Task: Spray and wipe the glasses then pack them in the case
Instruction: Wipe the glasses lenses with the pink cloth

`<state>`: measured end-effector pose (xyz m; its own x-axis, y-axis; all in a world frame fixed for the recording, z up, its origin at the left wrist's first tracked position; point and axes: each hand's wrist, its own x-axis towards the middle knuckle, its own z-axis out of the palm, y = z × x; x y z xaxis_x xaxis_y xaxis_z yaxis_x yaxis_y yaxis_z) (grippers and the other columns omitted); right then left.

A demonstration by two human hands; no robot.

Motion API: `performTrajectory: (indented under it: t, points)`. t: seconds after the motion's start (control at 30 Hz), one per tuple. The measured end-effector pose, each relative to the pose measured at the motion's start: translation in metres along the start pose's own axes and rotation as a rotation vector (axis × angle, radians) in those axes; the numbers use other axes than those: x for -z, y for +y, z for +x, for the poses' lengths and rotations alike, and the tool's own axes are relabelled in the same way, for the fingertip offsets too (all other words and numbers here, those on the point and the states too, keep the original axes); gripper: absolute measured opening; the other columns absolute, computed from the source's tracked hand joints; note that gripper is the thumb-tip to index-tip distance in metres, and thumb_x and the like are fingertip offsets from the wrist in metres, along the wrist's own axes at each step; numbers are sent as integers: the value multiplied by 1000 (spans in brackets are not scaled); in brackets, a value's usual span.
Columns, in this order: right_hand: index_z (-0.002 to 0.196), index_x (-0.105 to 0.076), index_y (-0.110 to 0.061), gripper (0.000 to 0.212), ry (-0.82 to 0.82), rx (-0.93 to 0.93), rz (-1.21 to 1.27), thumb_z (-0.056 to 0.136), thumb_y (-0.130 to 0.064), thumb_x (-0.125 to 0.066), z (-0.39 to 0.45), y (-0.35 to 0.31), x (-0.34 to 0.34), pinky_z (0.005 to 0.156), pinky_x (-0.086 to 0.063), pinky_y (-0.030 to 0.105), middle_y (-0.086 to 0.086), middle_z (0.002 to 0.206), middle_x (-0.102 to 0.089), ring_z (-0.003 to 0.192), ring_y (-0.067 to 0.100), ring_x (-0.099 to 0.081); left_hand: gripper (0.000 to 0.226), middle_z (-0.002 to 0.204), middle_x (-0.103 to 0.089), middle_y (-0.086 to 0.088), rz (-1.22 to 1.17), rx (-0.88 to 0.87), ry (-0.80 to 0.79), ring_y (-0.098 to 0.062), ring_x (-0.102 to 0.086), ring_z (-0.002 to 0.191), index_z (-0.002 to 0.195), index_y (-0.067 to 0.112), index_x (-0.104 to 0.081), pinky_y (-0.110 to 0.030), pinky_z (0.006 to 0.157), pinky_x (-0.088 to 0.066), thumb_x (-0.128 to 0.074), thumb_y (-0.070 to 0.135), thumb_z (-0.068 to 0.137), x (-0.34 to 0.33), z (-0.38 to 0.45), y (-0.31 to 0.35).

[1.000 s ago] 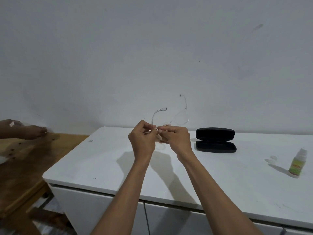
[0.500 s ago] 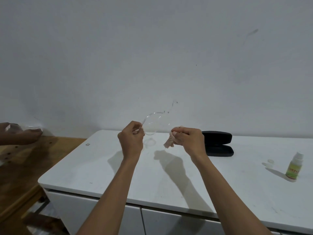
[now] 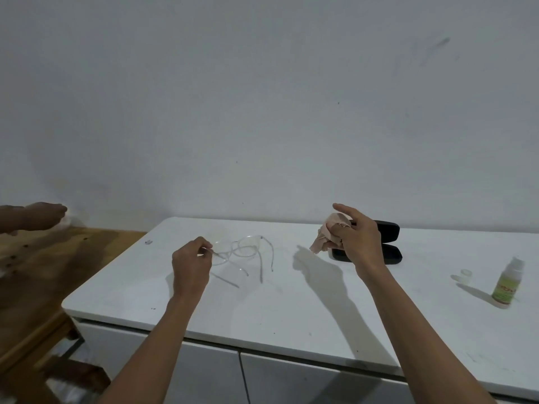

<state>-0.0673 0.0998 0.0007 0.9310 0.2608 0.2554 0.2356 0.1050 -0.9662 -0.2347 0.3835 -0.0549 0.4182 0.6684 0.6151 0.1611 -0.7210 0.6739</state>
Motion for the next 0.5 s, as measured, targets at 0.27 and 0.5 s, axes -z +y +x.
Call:
performTrajectory:
  t: [0.27, 0.5]
  points:
    - [96, -69, -4, 8, -81, -49, -29, 89, -9, -72, -1, -1, -2, 70, -62, 53, 14, 73, -78, 68, 35, -77, 20, 79, -66, -12, 234, -76, -105, -33, -63, 71, 84, 1, -65, -48, 65, -57, -60, -18, 86, 10, -5, -21]
    - [87, -78, -22, 13, -169, 38, -105, 90, -33, -72, -2, -16, 5, 68, -59, 30, 7, 75, -80, 71, 9, -70, 60, 147, -50, -14, 289, -98, -180, -34, -47, 134, 122, 6, -65, -44, 95, -54, -54, -25, 72, 14, -11, 1]
